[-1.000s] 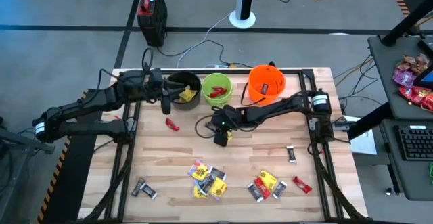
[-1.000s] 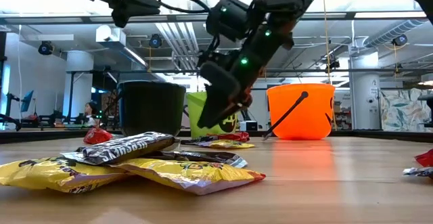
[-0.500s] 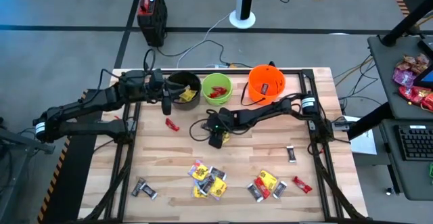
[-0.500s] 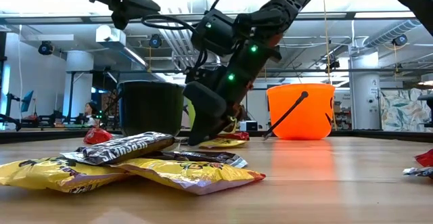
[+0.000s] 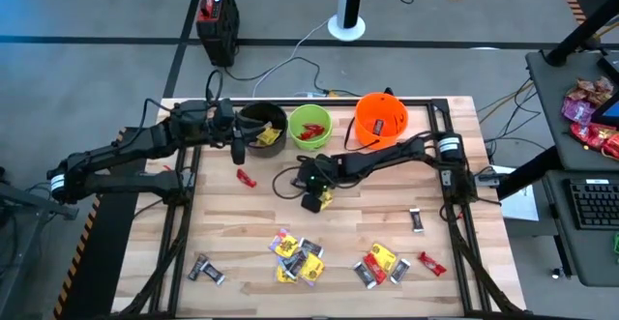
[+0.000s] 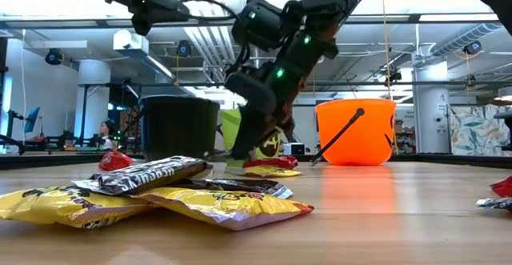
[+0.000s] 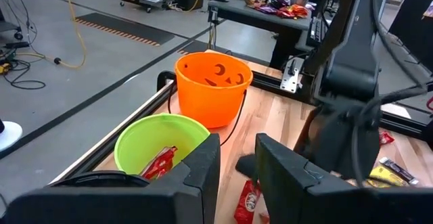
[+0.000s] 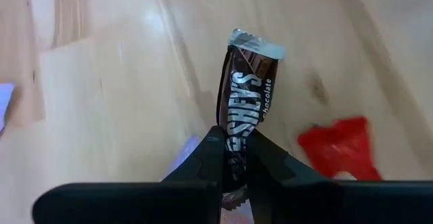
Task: Sort candy by brand, put in halloween buckets
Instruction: Put the brown chocolate bar into the orange bucket
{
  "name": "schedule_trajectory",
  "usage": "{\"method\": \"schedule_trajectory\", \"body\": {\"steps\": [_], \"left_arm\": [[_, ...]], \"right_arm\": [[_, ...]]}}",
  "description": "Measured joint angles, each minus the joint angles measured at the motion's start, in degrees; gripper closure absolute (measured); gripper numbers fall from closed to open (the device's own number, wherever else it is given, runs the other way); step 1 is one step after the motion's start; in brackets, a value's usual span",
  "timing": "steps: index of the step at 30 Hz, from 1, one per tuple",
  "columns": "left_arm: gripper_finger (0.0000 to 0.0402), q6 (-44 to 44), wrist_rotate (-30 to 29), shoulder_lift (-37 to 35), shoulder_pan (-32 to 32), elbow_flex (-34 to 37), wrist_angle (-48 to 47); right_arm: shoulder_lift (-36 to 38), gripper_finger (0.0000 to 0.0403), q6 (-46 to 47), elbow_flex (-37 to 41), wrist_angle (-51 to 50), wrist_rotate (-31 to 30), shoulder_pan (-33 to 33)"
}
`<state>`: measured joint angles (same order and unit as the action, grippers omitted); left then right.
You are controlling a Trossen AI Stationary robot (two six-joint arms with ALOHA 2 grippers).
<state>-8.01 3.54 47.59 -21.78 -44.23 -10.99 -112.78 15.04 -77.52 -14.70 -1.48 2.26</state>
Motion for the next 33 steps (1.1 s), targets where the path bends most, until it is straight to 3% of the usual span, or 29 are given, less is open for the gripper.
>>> {"method": "schedule_trajectory", "body": {"steps": [8, 14, 20, 24, 27, 33], "left_arm": [[0.0323, 0.0, 0.1, 0.2, 0.0, 0.0, -0.7], [0.0323, -2.9, 0.8, 0.2, 0.2, 0.0, -2.0], [0.0323, -8.2, 3.5, 2.3, 2.9, 0.0, -1.8], [0.0323, -12.0, 2.7, 5.4, 6.2, 0.0, 0.0], [0.0323, -15.8, 2.0, 7.5, 8.3, 0.0, 1.5], [0.0323, -22.2, -1.7, 9.6, 12.1, -0.1, 1.8]], "right_arm": [[9.5, 0.0374, -0.1, 0.0, -10.0, -0.6, 1.4], [20.6, 0.0374, 3.5, 0.0, -23.0, -7.6, 4.1], [28.8, 0.0374, 15.1, -0.1, -38.7, -16.6, 13.9], [29.9, 0.0374, 18.7, -0.1, -42.1, -13.8, 22.2], [29.3, 0.0369, 18.9, -0.1, -42.0, -6.7, 27.6], [27.8, 0.0326, 17.3, 0.0, -42.5, -2.6, 32.9]]}}
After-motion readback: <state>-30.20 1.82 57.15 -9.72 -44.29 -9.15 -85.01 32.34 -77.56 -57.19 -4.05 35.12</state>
